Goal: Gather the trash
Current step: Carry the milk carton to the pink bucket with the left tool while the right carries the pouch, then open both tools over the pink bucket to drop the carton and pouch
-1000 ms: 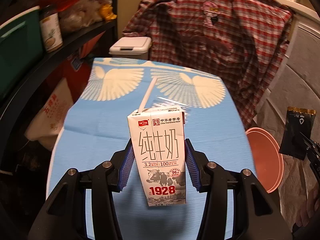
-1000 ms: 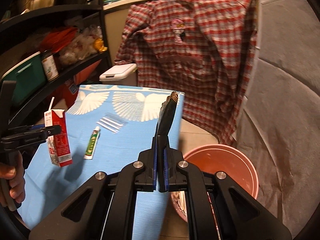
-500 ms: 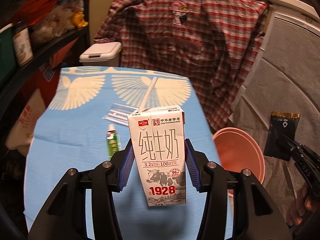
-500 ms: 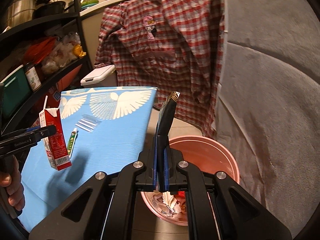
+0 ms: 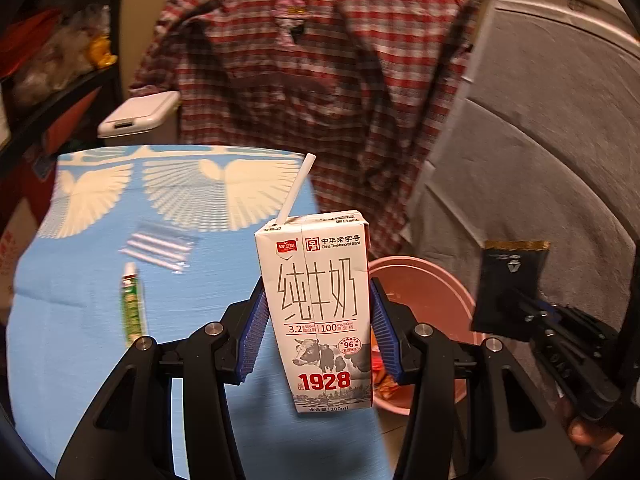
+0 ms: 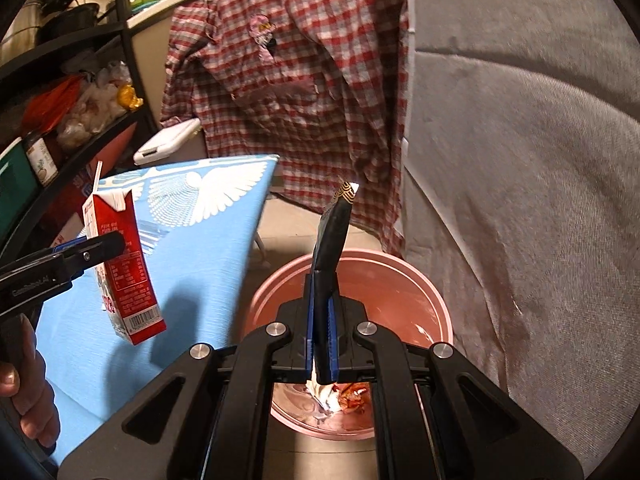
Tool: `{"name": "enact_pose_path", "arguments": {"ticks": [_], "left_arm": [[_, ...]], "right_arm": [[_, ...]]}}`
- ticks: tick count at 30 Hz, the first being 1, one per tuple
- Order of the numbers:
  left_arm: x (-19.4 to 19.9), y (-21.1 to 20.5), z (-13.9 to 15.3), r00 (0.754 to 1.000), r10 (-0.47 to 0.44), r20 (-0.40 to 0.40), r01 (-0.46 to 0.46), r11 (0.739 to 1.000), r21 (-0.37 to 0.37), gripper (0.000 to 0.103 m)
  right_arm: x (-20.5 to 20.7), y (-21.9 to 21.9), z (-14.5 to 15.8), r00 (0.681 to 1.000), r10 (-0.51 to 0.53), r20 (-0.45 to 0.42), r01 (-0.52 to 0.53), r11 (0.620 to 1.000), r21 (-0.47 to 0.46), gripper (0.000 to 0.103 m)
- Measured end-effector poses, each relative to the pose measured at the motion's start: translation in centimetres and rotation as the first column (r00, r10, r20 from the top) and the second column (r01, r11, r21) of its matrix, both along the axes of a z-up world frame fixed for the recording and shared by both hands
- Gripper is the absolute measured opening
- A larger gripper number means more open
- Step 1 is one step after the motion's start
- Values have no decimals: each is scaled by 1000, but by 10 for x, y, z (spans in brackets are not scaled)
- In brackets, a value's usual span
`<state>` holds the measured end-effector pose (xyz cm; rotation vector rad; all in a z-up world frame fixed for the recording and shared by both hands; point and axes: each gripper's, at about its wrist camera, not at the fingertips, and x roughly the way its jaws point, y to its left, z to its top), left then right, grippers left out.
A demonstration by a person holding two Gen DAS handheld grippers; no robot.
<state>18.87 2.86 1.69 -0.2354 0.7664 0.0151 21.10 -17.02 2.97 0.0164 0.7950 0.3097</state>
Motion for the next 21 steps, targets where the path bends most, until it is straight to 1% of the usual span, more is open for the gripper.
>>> {"name": "enact_pose_path", "arguments": {"ticks": [5, 11, 14, 16, 18, 20, 21], "left_arm": [[12, -23, -5, 998, -60, 4, 60, 998, 2, 48], [23, -50, -16, 989, -147, 5, 147, 989, 21, 48], [29, -59, -21, 985, -171, 1, 171, 985, 12, 48], [32, -66, -24, 983, -182, -1, 182, 983, 4, 48], [36, -72, -26, 981, -195, -4, 195, 981, 2, 49], [38, -76, -27, 981, -196, -3, 196, 981, 6, 58], [38, -76, -27, 981, -196, 2, 196, 981, 0, 58]], "right_arm": [[7, -11, -11, 999, -25, -36, 24, 1000, -4, 6], [16, -20, -22, 997, -41, -70, 41, 999, -8, 7], [20, -23, -27, 995, -44, -89, 44, 999, -3, 7], [22, -24, -30, 994, -45, -97, 44, 999, -8, 11], [24, -24, -33, 993, -45, -107, 44, 999, -16, 11], [25, -26, -35, 992, -50, -113, 48, 999, -20, 13], [26, -27, -36, 992, -53, -114, 51, 998, -21, 21]]}}
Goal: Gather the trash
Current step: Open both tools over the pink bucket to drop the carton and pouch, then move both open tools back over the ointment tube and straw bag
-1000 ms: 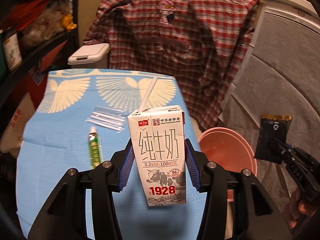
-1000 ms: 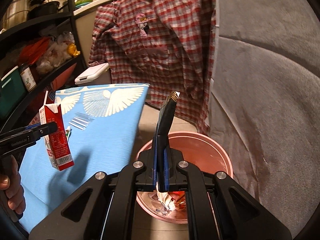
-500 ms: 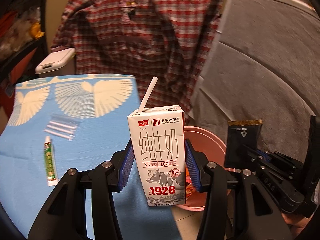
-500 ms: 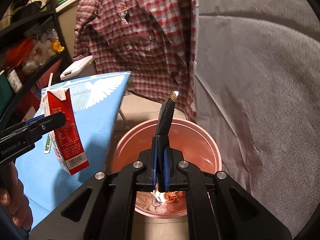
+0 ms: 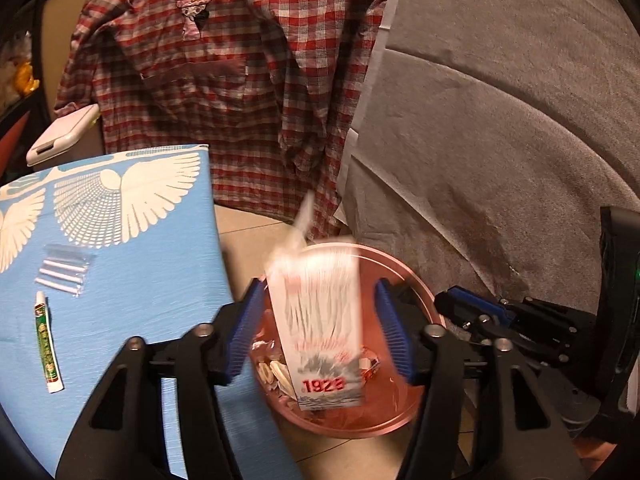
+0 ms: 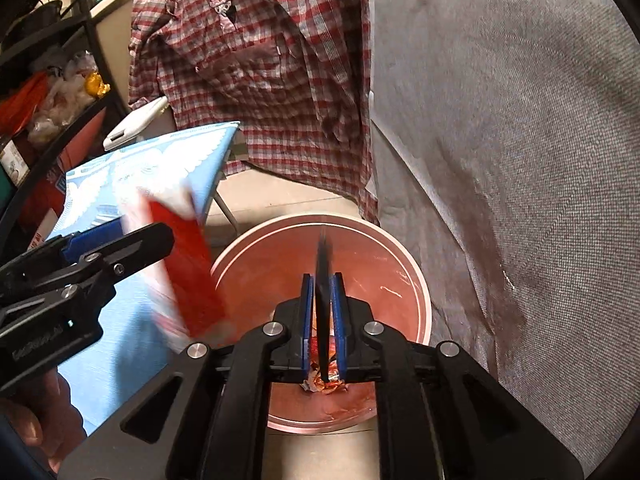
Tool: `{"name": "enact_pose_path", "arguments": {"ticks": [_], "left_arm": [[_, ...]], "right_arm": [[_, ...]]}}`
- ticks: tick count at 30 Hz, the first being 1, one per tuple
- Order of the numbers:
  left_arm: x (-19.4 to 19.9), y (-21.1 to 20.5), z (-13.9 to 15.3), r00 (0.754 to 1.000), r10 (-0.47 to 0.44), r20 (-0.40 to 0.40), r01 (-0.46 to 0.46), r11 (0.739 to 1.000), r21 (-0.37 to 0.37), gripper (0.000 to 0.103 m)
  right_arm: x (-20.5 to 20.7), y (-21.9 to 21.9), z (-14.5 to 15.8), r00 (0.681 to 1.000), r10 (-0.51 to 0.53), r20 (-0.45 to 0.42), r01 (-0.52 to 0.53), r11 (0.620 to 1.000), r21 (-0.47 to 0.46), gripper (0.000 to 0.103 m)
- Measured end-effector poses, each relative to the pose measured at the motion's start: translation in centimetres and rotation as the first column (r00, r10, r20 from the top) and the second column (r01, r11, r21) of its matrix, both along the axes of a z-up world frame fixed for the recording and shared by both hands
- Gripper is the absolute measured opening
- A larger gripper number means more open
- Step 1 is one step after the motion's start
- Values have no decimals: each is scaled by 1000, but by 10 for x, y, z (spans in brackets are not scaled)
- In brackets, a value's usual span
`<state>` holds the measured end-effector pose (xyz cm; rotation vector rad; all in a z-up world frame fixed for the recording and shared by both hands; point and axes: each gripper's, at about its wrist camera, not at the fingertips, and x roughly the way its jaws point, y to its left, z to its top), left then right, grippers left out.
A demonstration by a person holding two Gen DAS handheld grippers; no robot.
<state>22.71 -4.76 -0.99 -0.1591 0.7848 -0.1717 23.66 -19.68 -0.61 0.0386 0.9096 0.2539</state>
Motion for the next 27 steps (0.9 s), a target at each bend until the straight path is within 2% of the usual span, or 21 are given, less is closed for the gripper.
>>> {"name": "enact_pose_path", "arguments": {"ticks": [2, 9, 17, 27], "left_arm": [[-1, 2, 2, 1000, 1, 4, -1, 1000, -10, 58], [-9, 23, 11, 1000, 25, 16, -24, 999, -22, 57], [-32, 53, 28, 997, 46, 55, -46, 999, -2, 52], [-68, 123, 38, 987, 141, 72, -142, 990, 17, 43]], "right_arm": [[1, -2, 0, 1000, -11, 4, 11, 1000, 0, 29], [-2, 1, 6, 999, -10, 34, 10, 1000, 6, 30], [-20, 11, 35, 991, -7, 132, 2, 999, 40, 30], [-50, 57, 73, 967, 41, 253, -62, 995, 75, 30]]}}
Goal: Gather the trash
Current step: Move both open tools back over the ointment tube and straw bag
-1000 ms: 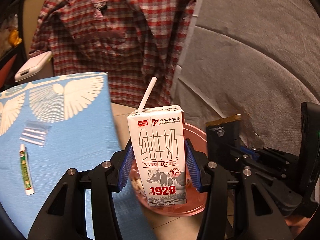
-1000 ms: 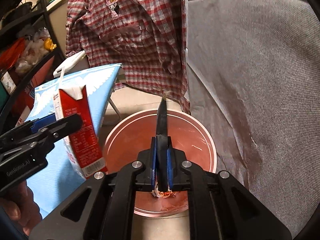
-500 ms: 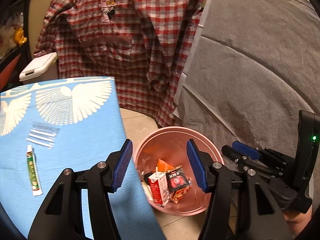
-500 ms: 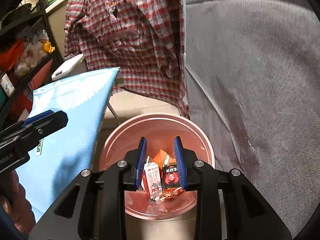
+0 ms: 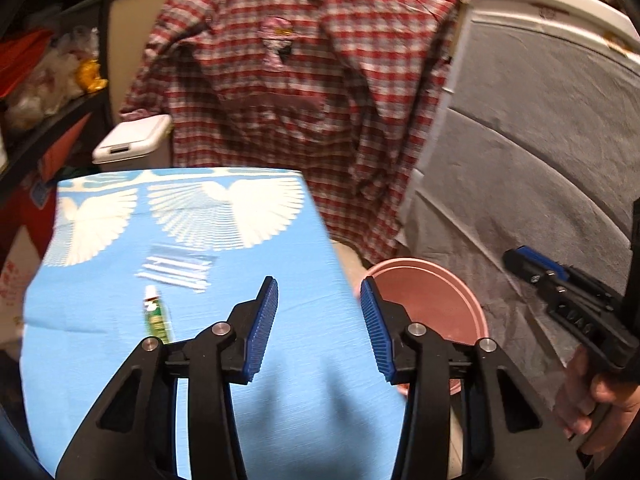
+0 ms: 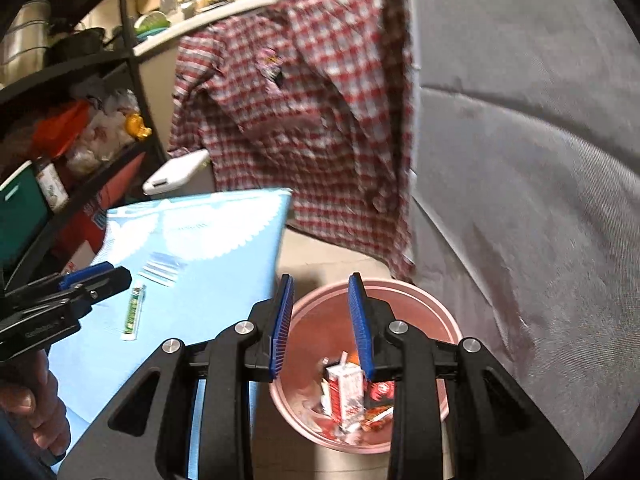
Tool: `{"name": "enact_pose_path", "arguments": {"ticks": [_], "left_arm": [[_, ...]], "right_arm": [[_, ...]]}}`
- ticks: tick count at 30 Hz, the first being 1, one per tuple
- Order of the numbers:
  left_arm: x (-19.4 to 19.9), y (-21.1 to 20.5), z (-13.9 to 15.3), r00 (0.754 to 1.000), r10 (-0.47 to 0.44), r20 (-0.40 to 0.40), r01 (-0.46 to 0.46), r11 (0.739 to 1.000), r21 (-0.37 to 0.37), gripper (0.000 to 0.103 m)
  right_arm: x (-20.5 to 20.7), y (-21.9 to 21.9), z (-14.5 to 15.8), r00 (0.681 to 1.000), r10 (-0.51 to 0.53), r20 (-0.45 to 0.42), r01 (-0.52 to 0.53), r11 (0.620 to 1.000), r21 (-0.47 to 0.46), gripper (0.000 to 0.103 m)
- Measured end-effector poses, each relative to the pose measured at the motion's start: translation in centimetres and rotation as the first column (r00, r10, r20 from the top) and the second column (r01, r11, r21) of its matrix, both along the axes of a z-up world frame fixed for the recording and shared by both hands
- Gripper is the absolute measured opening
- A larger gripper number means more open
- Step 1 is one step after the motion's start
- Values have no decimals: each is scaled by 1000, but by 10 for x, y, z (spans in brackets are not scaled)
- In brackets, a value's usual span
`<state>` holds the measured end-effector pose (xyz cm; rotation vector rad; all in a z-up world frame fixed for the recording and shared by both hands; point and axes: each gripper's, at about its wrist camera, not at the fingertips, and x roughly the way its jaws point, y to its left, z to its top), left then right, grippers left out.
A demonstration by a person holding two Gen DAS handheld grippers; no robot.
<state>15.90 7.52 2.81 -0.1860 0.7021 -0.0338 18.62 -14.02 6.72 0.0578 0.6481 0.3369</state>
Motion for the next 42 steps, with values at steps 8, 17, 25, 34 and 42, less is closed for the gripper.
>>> {"name": "enact_pose_path", "arguments": {"ticks": [8, 17, 25, 34, 42], "left_arm": [[-16, 64, -5, 994, 112, 1, -112, 994, 1, 42], [-17, 108, -30, 979, 202, -37, -202, 979, 12, 41], [-2, 126, -63, 965, 234, -119, -236, 972, 0, 41], [18, 126, -97, 949, 249, -196, -248, 968, 29, 42], [32, 126, -115, 939, 250, -237, -249, 968, 34, 48]], "right_arm": [[-14, 41, 12, 996, 44, 79, -45, 999, 10, 28], [-13, 75, 13, 991, 91, 103, -92, 996, 11, 28], [0, 90, -3, 990, 126, 66, -126, 992, 0, 28], [10, 105, -18, 986, 164, 42, -163, 986, -15, 28], [17, 116, -28, 982, 187, 24, -187, 982, -27, 28]]}}
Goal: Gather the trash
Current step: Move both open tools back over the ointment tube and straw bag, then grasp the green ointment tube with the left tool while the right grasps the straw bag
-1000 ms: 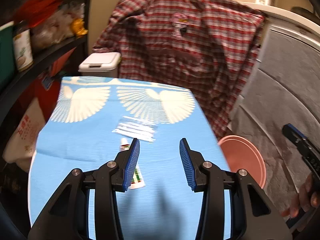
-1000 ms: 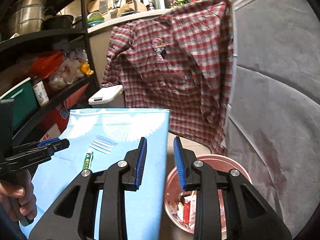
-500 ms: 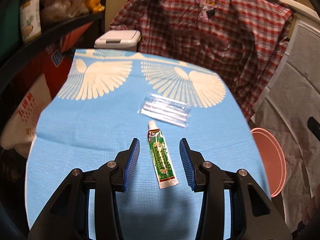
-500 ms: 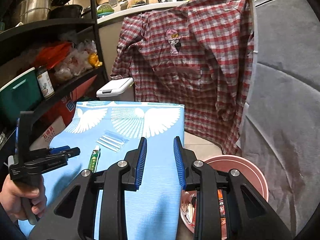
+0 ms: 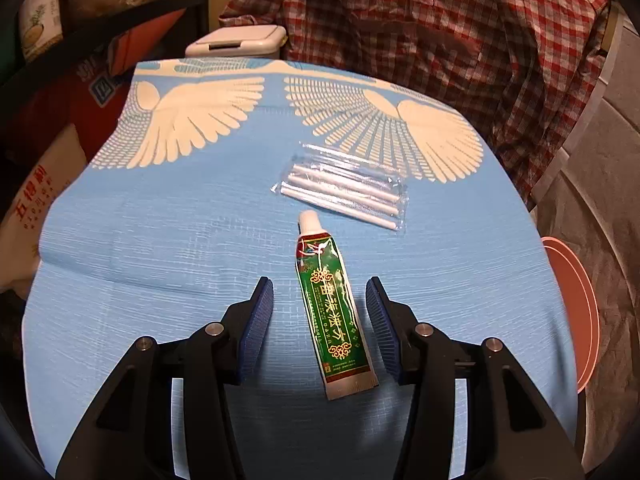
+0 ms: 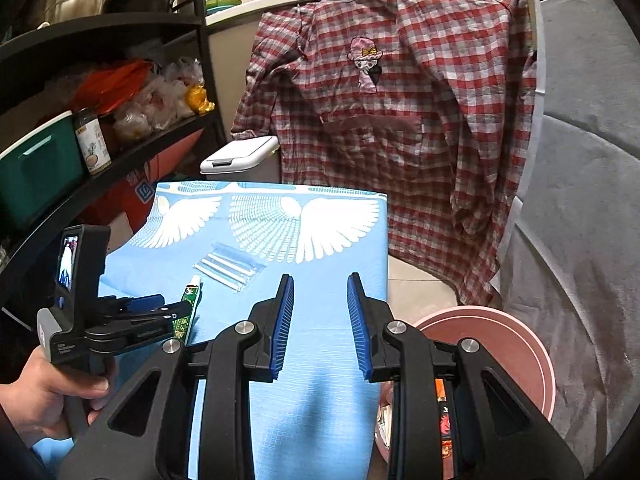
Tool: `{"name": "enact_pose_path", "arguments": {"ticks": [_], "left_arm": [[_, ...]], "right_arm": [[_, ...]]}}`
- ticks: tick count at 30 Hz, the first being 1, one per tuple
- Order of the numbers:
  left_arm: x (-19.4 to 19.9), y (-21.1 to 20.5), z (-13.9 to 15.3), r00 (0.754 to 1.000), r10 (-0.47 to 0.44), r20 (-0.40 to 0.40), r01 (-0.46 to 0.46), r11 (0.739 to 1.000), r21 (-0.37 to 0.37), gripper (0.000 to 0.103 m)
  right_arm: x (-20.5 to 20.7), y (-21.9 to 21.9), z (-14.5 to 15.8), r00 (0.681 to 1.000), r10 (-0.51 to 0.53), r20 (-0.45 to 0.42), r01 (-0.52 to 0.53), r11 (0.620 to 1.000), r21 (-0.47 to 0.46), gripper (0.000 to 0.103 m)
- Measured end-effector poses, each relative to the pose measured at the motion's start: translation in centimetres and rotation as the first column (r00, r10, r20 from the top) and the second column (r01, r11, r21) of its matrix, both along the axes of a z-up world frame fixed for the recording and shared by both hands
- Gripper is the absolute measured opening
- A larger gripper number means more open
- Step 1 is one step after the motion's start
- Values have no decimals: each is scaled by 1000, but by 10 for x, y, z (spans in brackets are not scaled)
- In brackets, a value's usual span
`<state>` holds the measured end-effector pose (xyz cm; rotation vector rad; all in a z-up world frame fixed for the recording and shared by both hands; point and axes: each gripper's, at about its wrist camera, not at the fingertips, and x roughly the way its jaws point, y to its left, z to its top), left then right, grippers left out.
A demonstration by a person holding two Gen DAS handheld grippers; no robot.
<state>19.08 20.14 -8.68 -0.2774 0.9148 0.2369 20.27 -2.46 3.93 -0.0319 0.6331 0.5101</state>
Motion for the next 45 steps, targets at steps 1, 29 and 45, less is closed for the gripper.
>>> {"name": "enact_pose_path", "arguments": {"ticks": [1, 29, 45], "left_arm": [[1, -1, -3, 1000, -1, -11, 1, 1000, 2, 48], [-29, 86, -7, 978, 197, -71, -202, 976, -81, 28], [-26, 89, -10, 984, 163, -76, -170, 982, -81, 28]], "right_arm": [[1, 1, -1, 1000, 2, 0, -2, 1000, -2, 29], [96, 184, -73, 916, 353, -190, -385, 906, -176, 72], [92, 213, -98, 827, 484, -288, -554, 791, -260, 37]]}}
